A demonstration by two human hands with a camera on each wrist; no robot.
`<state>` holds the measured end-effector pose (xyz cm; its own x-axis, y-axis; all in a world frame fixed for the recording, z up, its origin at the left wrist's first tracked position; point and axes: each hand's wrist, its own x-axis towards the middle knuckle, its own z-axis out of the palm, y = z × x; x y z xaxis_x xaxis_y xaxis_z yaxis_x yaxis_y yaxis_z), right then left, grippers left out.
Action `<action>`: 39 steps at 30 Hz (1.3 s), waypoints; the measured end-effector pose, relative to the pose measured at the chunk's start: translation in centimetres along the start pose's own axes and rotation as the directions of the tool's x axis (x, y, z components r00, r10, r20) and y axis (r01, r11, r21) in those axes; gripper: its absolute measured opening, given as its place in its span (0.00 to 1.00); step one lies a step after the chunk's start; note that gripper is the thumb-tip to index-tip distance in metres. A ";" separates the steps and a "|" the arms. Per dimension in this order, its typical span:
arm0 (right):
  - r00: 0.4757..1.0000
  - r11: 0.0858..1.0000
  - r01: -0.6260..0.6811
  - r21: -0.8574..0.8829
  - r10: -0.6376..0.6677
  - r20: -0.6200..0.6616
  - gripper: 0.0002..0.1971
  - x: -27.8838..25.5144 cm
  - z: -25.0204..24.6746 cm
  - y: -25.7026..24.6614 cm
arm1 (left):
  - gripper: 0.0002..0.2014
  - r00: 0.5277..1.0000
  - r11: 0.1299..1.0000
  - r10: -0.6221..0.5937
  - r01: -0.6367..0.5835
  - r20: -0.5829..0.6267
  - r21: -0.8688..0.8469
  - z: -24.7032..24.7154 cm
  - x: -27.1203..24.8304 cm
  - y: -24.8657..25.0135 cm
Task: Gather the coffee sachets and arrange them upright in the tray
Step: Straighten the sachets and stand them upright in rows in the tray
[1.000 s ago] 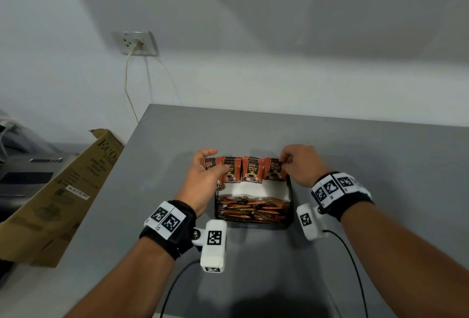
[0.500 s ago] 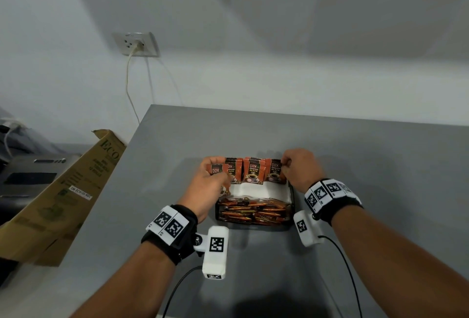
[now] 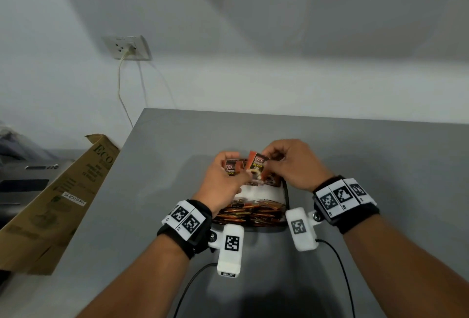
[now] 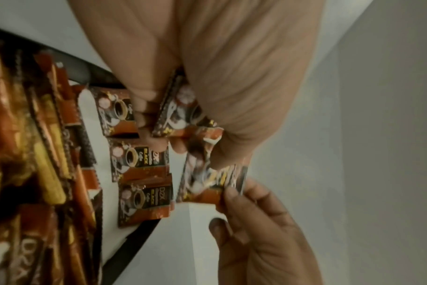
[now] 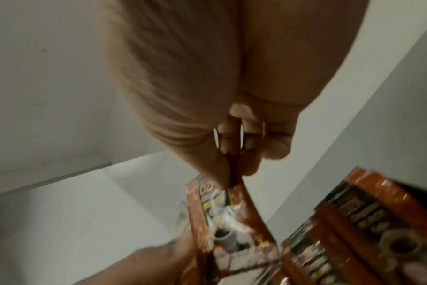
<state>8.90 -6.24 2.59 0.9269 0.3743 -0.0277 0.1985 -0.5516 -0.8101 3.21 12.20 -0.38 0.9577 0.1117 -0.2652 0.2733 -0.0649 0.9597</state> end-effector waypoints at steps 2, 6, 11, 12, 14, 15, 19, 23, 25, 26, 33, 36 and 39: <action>0.995 0.993 -0.065 -0.101 0.057 -0.085 0.10 0.6 -0.5 1.5 | 0.19 0.997 0.999 -0.041 0.039 -0.072 -0.021 -0.8 0.1 -0.3; 0.985 0.959 -0.170 -0.228 0.163 -0.050 0.10 1.4 0.4 4.4 | 0.18 0.989 0.995 -0.094 0.090 -0.116 -0.046 -2.0 -0.1 -0.9; 0.982 0.925 -0.188 -0.329 0.187 -0.037 0.11 1.9 2.5 6.3 | 0.18 0.990 0.994 -0.100 0.094 -0.102 -0.063 -2.5 -0.6 -1.2; 0.980 0.919 -0.196 -0.342 0.191 -0.047 0.11 2.0 2.7 6.5 | 0.17 0.990 0.993 -0.102 0.096 -0.097 -0.064 -2.6 -0.7 -1.3; 0.980 0.910 -0.201 -0.363 0.189 -0.070 0.11 2.1 2.9 6.8 | 0.16 0.990 0.991 -0.113 0.107 -0.087 -0.076 -2.8 -0.7 -1.5; 0.980 0.908 -0.200 -0.368 0.184 -0.080 0.11 2.1 2.9 6.9 | 0.16 0.990 0.990 -0.117 0.109 -0.085 -0.085 -2.9 -0.8 -1.6; 0.983 0.906 -0.178 -0.384 0.146 -0.111 0.09 2.2 3.2 7.1 | 0.17 0.989 0.987 -0.128 0.120 -0.077 -0.103 -3.0 -1.0 -1.5; 0.985 0.896 -0.164 -0.413 0.126 -0.119 0.08 2.2 3.3 7.2 | 0.20 0.986 0.979 -0.157 0.148 -0.059 -0.139 -2.8 -0.9 -1.6; 0.983 0.895 -0.174 -0.410 0.136 -0.121 0.10 1.9 2.9 7.3 | 0.21 0.989 0.984 -0.141 0.135 -0.046 -0.117 -2.8 -0.8 -1.6; 0.982 0.900 -0.177 -0.399 0.137 -0.128 0.11 1.8 2.6 7.2 | 0.21 0.991 0.988 -0.126 0.123 -0.038 -0.090 -2.7 -0.8 -1.7; 0.999 0.999 -0.044 -0.023 0.044 -0.010 0.10 -0.8 0.9 2.4 | 0.23 0.998 0.995 -0.013 0.006 0.064 0.097 -1.2 -0.9 -1.3; 0.986 0.998 0.020 0.057 -0.029 0.165 0.09 -1.5 1.7 0.9 | 0.23 0.991 0.985 0.044 -0.065 0.128 0.161 -0.1 -0.9 -1.1; 0.993 0.999 0.012 0.040 -0.016 0.114 0.06 -1.1 1.4 0.9 | 0.20 0.996 0.994 0.005 -0.015 0.092 0.113 0.4 -0.7 -1.1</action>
<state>7.61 -6.10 1.07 0.8810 0.4660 -0.0814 0.1966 -0.5173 -0.8329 2.30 11.76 -1.29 0.9633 0.0193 -0.2679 0.2669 -0.1780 0.9471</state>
